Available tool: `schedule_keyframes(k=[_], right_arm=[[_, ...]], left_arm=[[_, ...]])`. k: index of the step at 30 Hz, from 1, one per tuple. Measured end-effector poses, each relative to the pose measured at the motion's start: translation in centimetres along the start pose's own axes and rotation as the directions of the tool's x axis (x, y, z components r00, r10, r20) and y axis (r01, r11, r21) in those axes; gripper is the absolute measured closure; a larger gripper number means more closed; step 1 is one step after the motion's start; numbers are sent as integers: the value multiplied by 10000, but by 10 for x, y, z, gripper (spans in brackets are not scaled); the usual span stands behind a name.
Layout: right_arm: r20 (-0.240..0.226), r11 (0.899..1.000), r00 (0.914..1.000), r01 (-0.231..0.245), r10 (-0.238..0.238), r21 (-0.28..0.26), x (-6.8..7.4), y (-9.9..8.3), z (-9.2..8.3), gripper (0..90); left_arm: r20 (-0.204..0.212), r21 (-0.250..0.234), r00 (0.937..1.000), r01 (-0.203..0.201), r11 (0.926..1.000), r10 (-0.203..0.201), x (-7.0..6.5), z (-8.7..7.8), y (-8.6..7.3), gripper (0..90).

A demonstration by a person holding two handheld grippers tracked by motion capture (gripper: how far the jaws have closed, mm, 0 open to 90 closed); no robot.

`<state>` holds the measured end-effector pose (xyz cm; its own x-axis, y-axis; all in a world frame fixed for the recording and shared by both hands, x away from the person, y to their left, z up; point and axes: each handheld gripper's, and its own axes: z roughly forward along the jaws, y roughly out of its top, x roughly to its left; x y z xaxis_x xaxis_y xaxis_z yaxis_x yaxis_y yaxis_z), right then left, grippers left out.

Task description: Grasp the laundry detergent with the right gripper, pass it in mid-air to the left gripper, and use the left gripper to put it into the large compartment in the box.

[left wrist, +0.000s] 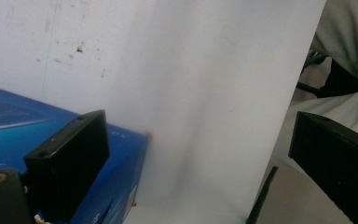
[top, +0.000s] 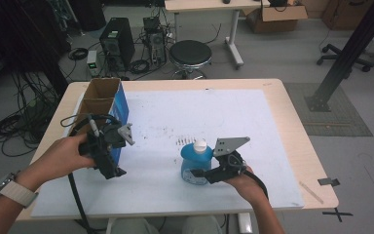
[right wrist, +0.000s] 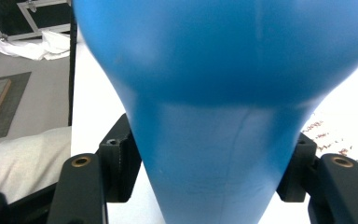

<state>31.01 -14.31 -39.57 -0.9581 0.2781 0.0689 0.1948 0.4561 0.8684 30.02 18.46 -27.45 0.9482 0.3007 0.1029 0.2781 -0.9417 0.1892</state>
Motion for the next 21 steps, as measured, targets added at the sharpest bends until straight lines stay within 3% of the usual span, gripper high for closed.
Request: schedule_keyframes(k=[21], right_arm=[[370, 9993, 9986, 367, -366, -8, 2, 3, -2, 442]], left_arm=[[3, -54, 10000, 31, 10000, -31, 1, -2, 0, 58]])
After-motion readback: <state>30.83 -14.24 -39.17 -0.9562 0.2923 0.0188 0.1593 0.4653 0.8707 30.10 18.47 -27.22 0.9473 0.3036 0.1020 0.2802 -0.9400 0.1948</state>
